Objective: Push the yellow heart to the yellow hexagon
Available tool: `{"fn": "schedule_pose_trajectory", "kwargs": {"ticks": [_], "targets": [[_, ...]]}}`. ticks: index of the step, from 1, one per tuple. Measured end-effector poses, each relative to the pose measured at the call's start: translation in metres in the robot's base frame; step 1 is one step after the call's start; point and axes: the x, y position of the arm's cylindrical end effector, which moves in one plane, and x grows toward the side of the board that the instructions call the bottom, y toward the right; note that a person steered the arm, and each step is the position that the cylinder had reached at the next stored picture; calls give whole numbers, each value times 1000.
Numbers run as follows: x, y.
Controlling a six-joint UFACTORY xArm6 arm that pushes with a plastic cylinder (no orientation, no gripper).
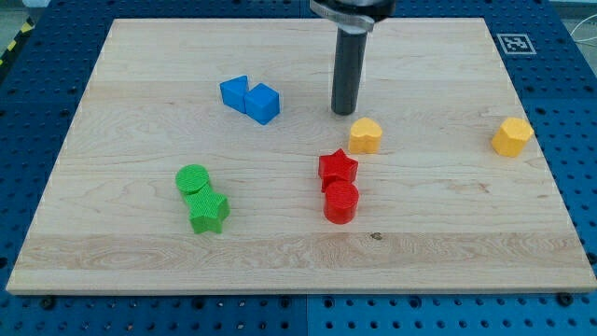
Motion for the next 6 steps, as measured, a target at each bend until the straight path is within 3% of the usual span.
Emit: {"fn": "schedule_pose_trajectory", "kwargs": {"ticks": [3,6], "targets": [[37,-26],[51,42]]}}
